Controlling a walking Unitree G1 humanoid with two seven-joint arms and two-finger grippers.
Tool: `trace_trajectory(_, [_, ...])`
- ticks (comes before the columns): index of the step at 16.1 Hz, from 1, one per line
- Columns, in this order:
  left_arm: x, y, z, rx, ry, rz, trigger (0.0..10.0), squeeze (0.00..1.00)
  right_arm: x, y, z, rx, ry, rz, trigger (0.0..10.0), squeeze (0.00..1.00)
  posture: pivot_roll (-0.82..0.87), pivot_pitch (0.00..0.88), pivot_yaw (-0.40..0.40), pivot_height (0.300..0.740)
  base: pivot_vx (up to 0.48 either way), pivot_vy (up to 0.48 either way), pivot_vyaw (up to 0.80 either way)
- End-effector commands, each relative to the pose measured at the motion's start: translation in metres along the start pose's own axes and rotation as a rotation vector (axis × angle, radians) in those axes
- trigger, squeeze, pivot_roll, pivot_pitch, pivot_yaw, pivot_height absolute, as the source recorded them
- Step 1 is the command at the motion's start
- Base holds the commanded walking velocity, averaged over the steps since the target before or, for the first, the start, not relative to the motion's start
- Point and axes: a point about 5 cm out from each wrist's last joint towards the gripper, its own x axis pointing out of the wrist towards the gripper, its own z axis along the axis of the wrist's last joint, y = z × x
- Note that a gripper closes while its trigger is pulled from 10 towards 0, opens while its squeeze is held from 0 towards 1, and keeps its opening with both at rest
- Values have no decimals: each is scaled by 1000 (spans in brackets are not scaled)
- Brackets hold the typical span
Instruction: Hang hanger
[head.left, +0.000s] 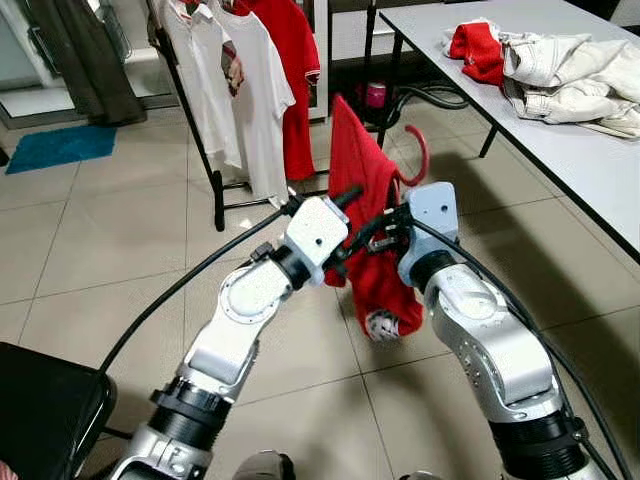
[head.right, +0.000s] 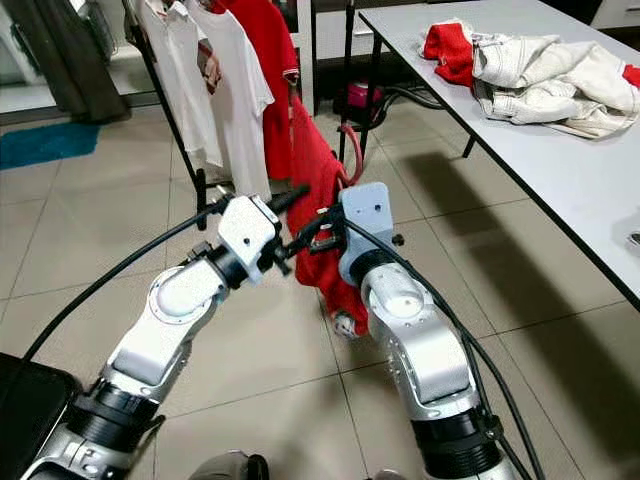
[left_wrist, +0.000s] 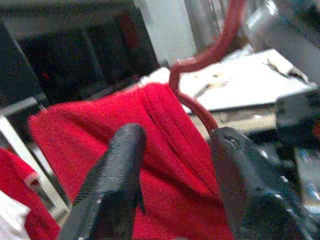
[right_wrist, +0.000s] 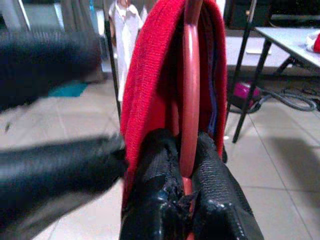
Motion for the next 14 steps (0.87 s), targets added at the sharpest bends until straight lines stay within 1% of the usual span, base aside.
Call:
trace_trajectory(1, [3, 3, 8, 22, -49, 29, 10000, 1000, 1, 5, 8, -4, -51, 22, 10000, 0, 24, 31, 86, 740, 0, 0, 0])
trace_trajectory(2, [2, 3, 13, 4, -92, 67, 10000, 667, 1, 6, 8, -13, -58, 34, 10000, 0, 23, 29, 86, 740, 0, 0, 0])
trace_trajectory(3, [0, 3, 12, -49, -97, 100, 10000, 0, 1, 7, 8, -22, -65, 44, 10000, 0, 24, 28, 82, 740, 0, 0, 0])
trace_trajectory(4, [0, 3, 11, -68, -90, 112, 10000, 0, 1, 8, 8, -27, -68, 47, 10000, 0, 24, 28, 82, 740, 0, 0, 0])
trace_trajectory(6, [0, 2, 3, -94, -60, 150, 10000, 0, 1, 10, 8, -77, -90, 88, 10000, 0, 20, 29, 65, 740, 0, 0, 0])
trace_trajectory(7, [1, 1, 2, -101, -53, 156, 10000, 0, 0, 10, 8, -88, -93, 97, 10000, 0, 19, 30, 62, 740, 0, 0, 0])
trace_trajectory(10, [6, 2, -2, -175, -38, 157, 10000, 0, 0, 12, 9, -118, -107, 123, 10000, 0, 18, 38, 54, 740, 0, 0, 0])
trace_trajectory(11, [8, 2, -3, -189, -31, 153, 10000, 0, -1, 13, 10, -129, -114, 134, 10000, 0, 16, 42, 49, 740, 0, 0, 0])
trace_trajectory(14, [8, 1, -9, -193, 9, 135, 10000, 0, -1, 14, 13, -149, -124, 149, 10000, 0, 8, 47, 52, 740, 0, 0, 0])
